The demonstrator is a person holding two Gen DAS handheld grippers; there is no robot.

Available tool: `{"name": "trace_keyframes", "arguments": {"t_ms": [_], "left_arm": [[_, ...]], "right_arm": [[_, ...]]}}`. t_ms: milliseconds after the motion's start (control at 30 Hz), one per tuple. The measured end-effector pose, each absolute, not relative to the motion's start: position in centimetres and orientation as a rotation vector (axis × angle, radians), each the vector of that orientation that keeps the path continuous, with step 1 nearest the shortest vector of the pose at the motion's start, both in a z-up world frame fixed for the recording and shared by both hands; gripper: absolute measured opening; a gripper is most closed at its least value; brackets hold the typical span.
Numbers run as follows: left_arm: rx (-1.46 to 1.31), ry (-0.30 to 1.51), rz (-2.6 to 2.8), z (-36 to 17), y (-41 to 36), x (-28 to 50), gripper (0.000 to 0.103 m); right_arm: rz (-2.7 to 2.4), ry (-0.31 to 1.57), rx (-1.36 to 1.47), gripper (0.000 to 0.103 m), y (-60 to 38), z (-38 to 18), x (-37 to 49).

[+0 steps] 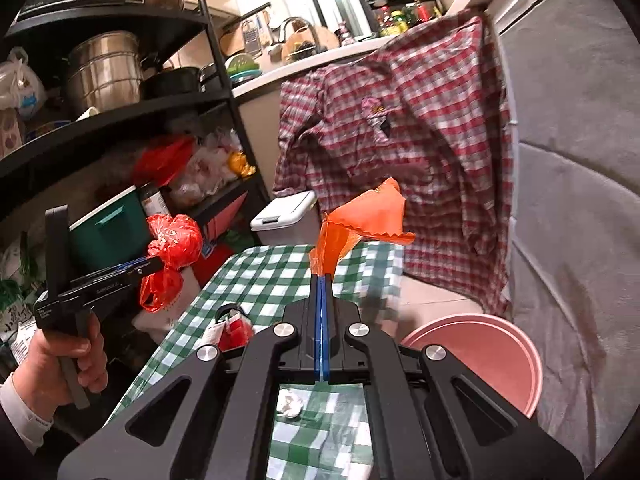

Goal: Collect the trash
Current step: 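Lift both orange bags and carry them over the pink bucket with both tools, then open the left tool and the right tool to drop the orange bags into the bucket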

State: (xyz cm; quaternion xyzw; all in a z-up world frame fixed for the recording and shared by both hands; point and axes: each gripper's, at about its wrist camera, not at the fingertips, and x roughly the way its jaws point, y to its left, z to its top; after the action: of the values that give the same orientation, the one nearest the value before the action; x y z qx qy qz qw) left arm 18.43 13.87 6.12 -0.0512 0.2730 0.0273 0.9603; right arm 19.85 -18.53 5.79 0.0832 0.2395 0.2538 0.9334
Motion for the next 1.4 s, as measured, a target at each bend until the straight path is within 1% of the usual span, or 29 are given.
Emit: {"name": "trace_keyframes", "arguments": {"t_ms": [200,500,933,1400], "left_arm": [[-0.093,0.54,0.03,6.5,11.4,18.6,0.034],[-0.076,0.538,-0.038,6.5,7.1,19.4,0.034],[-0.027,0.576,-0.158,5.1,0.0,21.8,0.034],[-0.016,0.629,-0.233,2.3,-5.7,24.8,0.035]], "right_arm": [[0.463,0.461,0.158,0.0,-20.7,6.5,19.4],[0.354,0.437,0.043,0.0,-22.6,7.5,18.8],[0.294,0.49,-0.012,0.0,-25.0,7.6,18.4],[0.232,0.601,-0.028,0.0,-26.8,5.4,19.7]]}}
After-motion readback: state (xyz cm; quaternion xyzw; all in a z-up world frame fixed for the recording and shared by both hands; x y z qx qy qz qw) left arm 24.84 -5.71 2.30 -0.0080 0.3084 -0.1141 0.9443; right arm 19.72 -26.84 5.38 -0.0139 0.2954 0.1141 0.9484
